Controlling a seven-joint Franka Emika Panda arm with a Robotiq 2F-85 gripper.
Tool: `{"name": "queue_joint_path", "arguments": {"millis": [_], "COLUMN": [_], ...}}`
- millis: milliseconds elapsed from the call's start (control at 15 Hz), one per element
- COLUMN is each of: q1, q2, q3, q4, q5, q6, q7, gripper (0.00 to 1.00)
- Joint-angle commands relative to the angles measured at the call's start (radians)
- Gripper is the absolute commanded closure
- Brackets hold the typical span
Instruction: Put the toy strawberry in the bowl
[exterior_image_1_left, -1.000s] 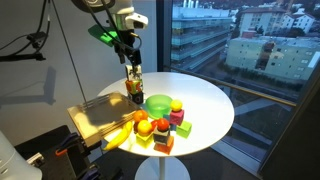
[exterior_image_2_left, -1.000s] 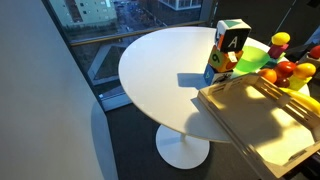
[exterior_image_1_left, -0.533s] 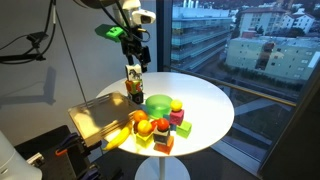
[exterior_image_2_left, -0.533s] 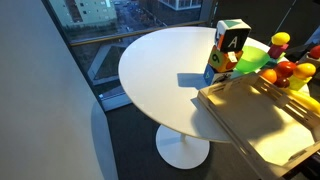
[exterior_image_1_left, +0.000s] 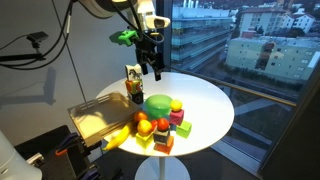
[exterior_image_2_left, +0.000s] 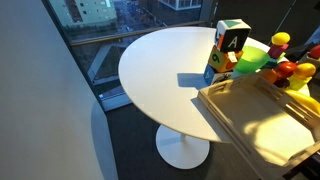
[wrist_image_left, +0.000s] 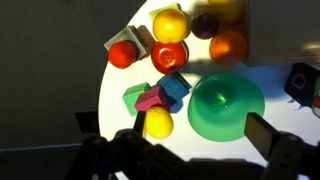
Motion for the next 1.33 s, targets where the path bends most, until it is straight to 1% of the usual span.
{"name": "queue_joint_path", "arguments": {"millis": [0,400,667,800,1267], "q1": [-0.029,-0.051,-0.058,-0.062,-0.070], "q2": [0.062,0.118,0.132,0.139,0.180], "q3": [-0.001,-0.019,-0.037,-0.050,-0.085], "q4": [0.051,0.043,0.027,0.021,0.009], "q5": [-0.064,-0.121,-0.146,-0.142,-0.079], "q6": [-0.032,-0.034,-0.022,-0.007,0.045], "q7": [0.063,0.093,0.076,0.060,-0.020], "gripper": [0.00,0.00,0.00,0.00,0.00]}}
